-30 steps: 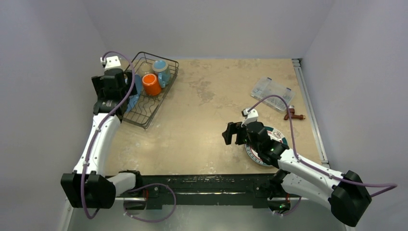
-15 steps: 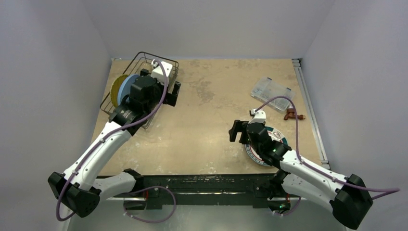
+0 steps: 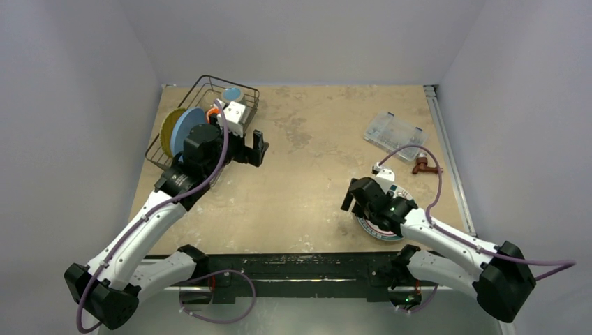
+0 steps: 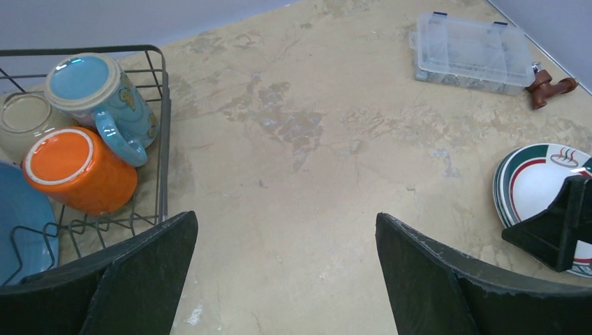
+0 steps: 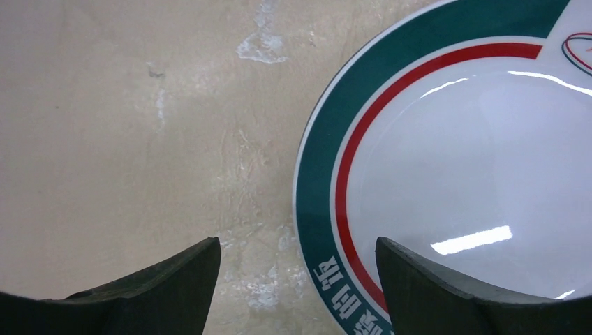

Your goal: Load the mixed dishes into the dish rack

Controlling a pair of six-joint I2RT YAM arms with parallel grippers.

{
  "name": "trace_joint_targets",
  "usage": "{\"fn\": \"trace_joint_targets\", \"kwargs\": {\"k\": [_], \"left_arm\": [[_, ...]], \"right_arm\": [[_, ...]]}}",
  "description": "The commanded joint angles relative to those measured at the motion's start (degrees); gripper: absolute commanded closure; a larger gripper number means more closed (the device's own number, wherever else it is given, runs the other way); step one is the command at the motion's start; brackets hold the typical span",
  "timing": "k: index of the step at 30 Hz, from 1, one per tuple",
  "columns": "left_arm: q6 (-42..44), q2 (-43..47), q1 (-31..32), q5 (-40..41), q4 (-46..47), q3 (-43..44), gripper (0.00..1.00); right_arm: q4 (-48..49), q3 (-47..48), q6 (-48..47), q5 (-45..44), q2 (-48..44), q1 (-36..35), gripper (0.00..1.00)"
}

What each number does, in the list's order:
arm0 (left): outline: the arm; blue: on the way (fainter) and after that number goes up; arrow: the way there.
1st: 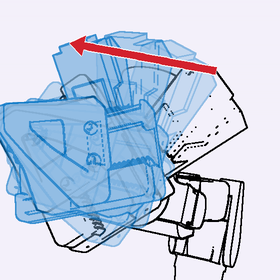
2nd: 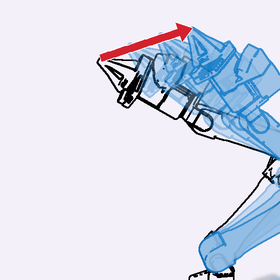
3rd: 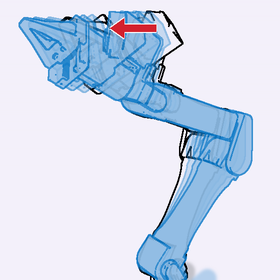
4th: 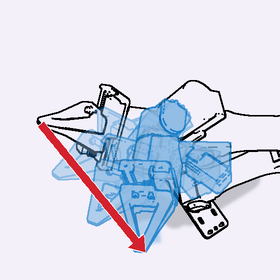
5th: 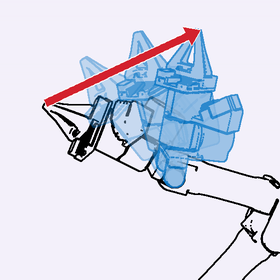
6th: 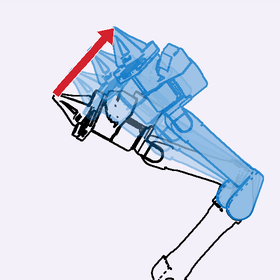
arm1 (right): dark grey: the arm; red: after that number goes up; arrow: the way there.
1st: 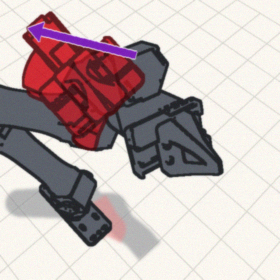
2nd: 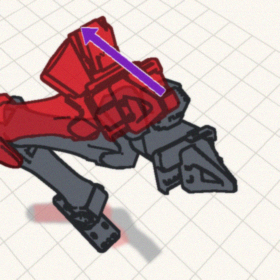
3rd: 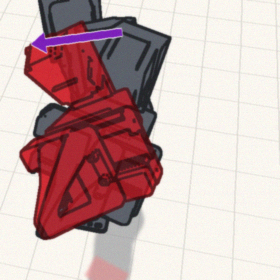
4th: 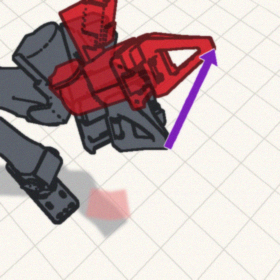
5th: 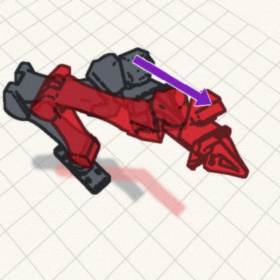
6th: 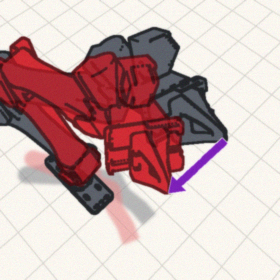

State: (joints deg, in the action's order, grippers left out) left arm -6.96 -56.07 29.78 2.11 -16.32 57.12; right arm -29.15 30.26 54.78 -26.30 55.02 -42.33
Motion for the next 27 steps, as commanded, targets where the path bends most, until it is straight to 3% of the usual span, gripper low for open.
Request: {"fn": "trace_joint_targets", "kwargs": {"k": [1,4,8,24,27], "left_arm": [[-3.0,-1.4,0.5,-1.3,-1.5,3.1,0.03],[-3.9,-1.2,0.4,-1.7,-1.9,3.5,0.03],[-3.5,-0.8,0.4,-1.8,-0.9,2.5,0.04],[-5.2,-4.2,0.4,-3.4,-2.4,3.8,0.05],[-5.7,-5.0,0.4,-4.1,-3.0,4.3,0.05]], "right_arm": [[-5.6,5.3,3.1,-3.5,5.7,0.0,0.2],[-3.3,6.4,1.6,-2.4,12.1,0.0,0.23],[-0.9,8.9,0.3,1.8,18.0,-0.2,0.41],[1.8,8.6,-2.5,3.4,12.4,-0.4,0.79],[-1.6,10.5,-2.7,0.9,13.4,-0.8,0.77]]}}
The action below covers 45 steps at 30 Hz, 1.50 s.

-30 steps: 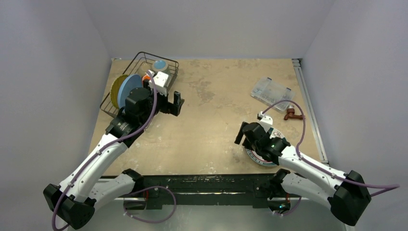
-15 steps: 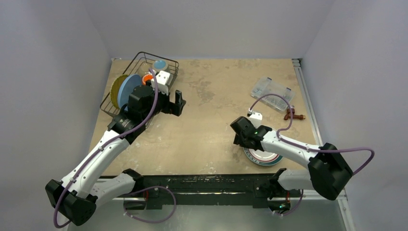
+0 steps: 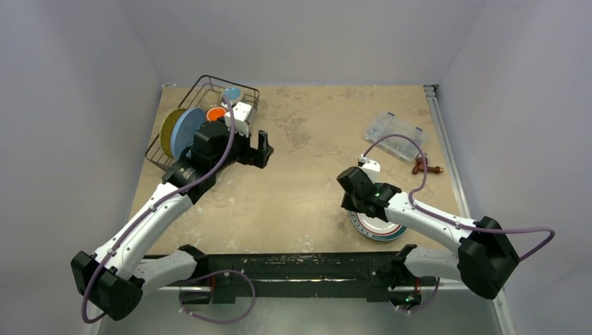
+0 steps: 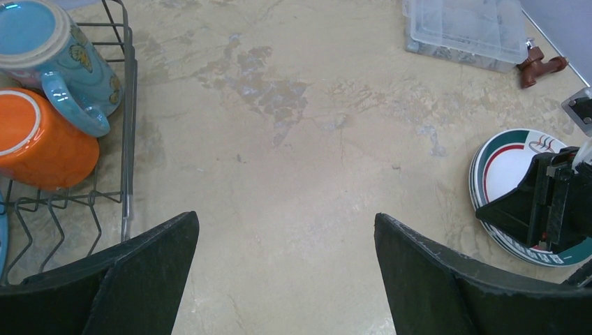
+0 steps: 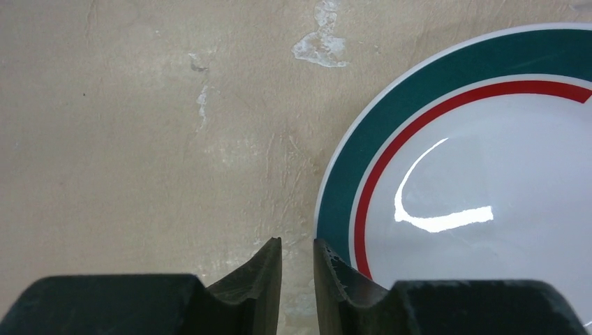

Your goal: Load the mixed dishes into the dish rack

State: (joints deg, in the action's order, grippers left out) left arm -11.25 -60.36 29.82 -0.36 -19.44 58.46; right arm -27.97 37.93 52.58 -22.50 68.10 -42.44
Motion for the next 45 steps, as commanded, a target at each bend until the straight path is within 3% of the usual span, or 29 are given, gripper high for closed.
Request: {"fn": "trace_joint_targets", "kwargs": {"k": [1,3,5,12,16,26,33,38,39,42,44,45], "left_arm": [[-1.6,-1.0,0.4,-2.0,0.2,2.9,0.05],[-1.6,-1.8,0.4,-2.2,-0.1,3.0,0.05],[-2.1,-2.6,0.4,-1.7,-1.4,4.1,0.04],[-2.8,-3.0,0.3,-0.4,-1.9,4.1,0.04],[-2.6,-3.2,0.3,-0.8,-1.7,4.1,0.04],[-2.9,-3.9,0.3,-2.2,-1.6,4.3,0.04],[-4.2,-5.7,0.4,-3.9,-2.0,4.8,0.05],[-4.8,-6.7,0.3,-4.2,-3.0,5.6,0.05],[-4.9,-6.9,0.3,-4.3,-3.3,5.8,0.05],[-6.2,-7.8,0.3,-3.9,-4.2,6.4,0.02],[-7.7,-8.3,0.4,-2.5,-5.0,7.3,0.0],[-7.9,-8.2,0.4,-2.3,-4.7,7.4,0.0]], "right_arm": [[-4.8,3.6,-0.1,-4.0,0.6,-1.2,0.72],[-7.5,4.8,0.3,-4.8,1.5,-1.4,0.53],[-7.9,5.2,-0.2,-4.1,3.0,-1.5,0.43],[-2.5,3.1,-0.7,-4.0,9.2,-1.5,0.42],[-1.5,3.4,-0.8,-3.6,11.0,-1.5,0.6],[-1.6,0.9,-1.2,-2.2,3.2,-1.5,1.0],[-4.2,2.1,-1.1,-3.4,0.5,-1.5,1.0],[-1.7,2.8,-1.9,2.0,-3.5,-1.4,1.0],[-2.0,3.2,-1.7,1.3,-5.0,-1.3,0.98],[-6.6,3.8,2.3,-4.1,-8.1,1.4,0.51],[-8.1,2.9,3.9,-3.3,-10.2,7.8,0.32],[-8.5,1.9,4.0,-1.4,-11.7,12.0,0.28]]}}
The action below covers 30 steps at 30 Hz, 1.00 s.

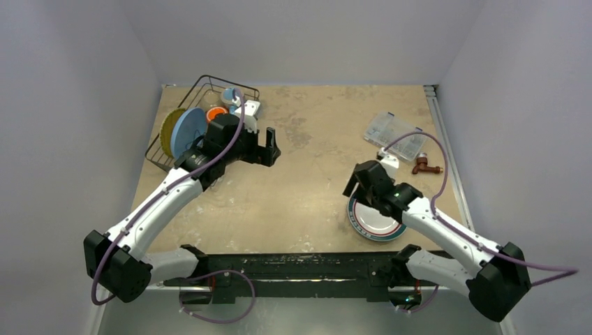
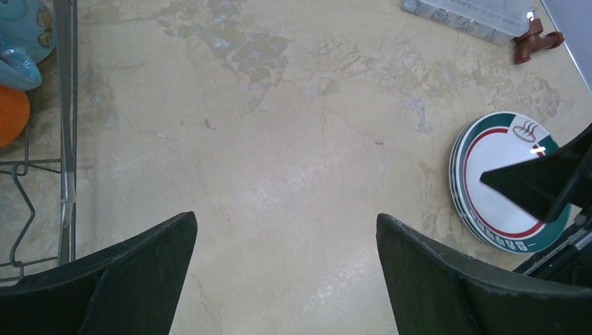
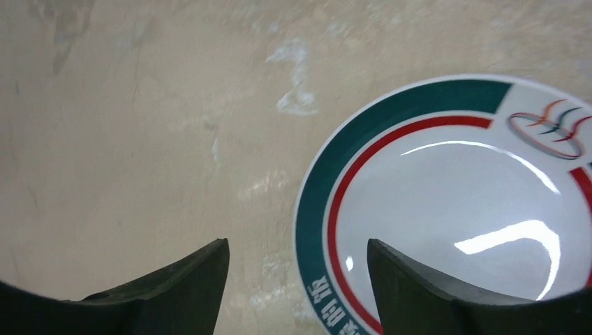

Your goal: Load the mixed dishes into the dish rack

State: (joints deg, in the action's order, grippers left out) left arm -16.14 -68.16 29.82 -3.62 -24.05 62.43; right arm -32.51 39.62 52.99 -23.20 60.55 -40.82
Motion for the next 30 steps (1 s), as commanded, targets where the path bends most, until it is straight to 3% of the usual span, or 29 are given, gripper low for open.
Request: {"fn": "trace_joint_targets", "kwargs": {"k": [1,3,6,7,14,19,24,30], "left_arm": [[-3.5,-0.2,0.4,1.2,0.4,3.2,0.0],[-5.9,0.5,0.4,1.8,1.1,3.1,0.0],[-5.7,1.6,0.3,-1.1,2.4,3.3,0.0],[-5.1,1.8,0.3,-2.8,3.1,3.0,0.0],[-4.0,-0.6,0.4,-18.8,4.3,3.5,0.0],[-3.8,-2.0,0.4,-21.0,3.9,3.8,0.0],[-4.6,-4.0,0.4,-23.5,3.4,4.5,0.01],[-6.0,-9.3,1.1,-27.5,0.7,7.3,0.06]], "right_arm": [[-3.9,-0.6,3.3,1.1,-5.8,14.7,0.27],[-2.6,-3.0,2.4,3.5,-9.8,21.5,0.2],[-2.8,-4.7,4.3,0.9,-14.8,27.3,0.03],[-3.2,-5.0,5.2,-0.3,-15.7,28.6,0.01],[-2.7,-6.1,4.1,-0.5,-14.0,40.0,0.01],[0.2,-8.9,0.1,6.8,-10.7,52.2,0.01],[2.1,-9.7,-2.8,11.1,-7.2,54.2,0.02],[2.2,-10.2,-5.5,19.1,-7.4,54.3,0.1]]}}
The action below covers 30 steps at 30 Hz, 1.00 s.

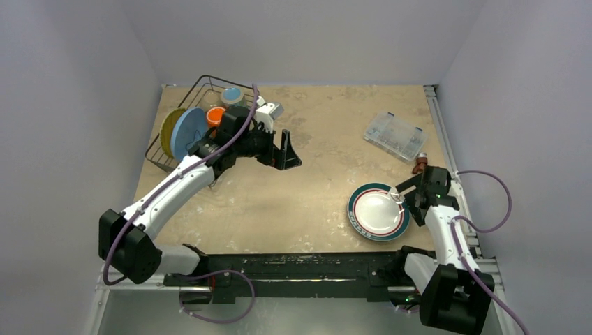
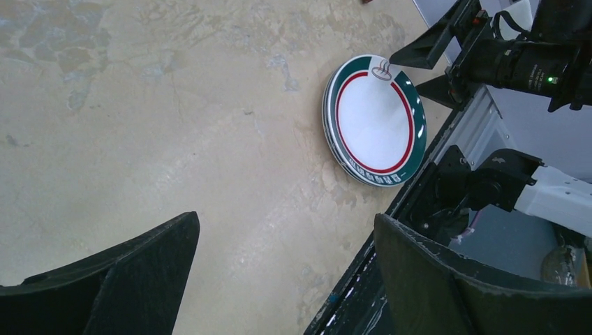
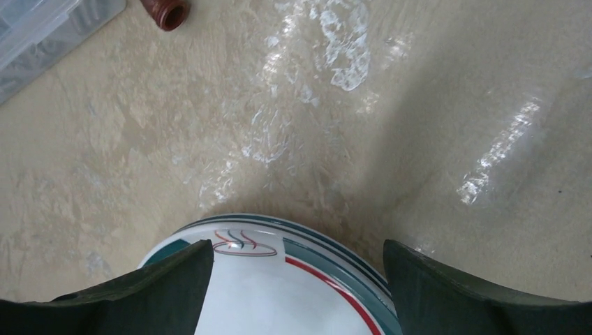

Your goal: Load the mixed dishes into the dish rack

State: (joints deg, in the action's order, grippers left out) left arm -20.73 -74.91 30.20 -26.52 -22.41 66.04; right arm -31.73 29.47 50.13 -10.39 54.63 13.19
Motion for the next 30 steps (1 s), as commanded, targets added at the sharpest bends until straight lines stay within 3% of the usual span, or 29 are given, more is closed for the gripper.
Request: {"fn": "trace_joint_targets", "kwargs": {"k": [1,12,14,18,26,30], "left_arm": [[-1.6,-3.1,0.9,-4.8,-1.1,3.7,0.06],[-5.3,-12.2,6.8,-6.5,-0.2,4.3,0.1],[-8.0,-15.7,9.1,-6.6,1.4,4.3,0.15],[-17.9,-24.9,11.6,-8.4,1.9,7.1,0.4],[-26.6,-32.3,16.9,-2.9,9.4,11.0,0.53],[-28.4,-35.2,19.4,-2.6,11.5,13.5,0.53]], "right_arm": [[0.9,0.1,-2.6,7.2,-2.3,0.2,0.1],[3.9,-0.2,-3.0,19.5,-5.3,0.2,0.09],[5.4,-0.1,-5.1,22.1,-3.1,0.2,0.09],[3.8,1.5,-8.6,23.8,1.5,0.2,0.11],[5.0,0.2,-10.4,23.1,1.5,0.2,0.11],[0.2,3.9,-10.8,15.8,1.4,0.1,0.12]]}}
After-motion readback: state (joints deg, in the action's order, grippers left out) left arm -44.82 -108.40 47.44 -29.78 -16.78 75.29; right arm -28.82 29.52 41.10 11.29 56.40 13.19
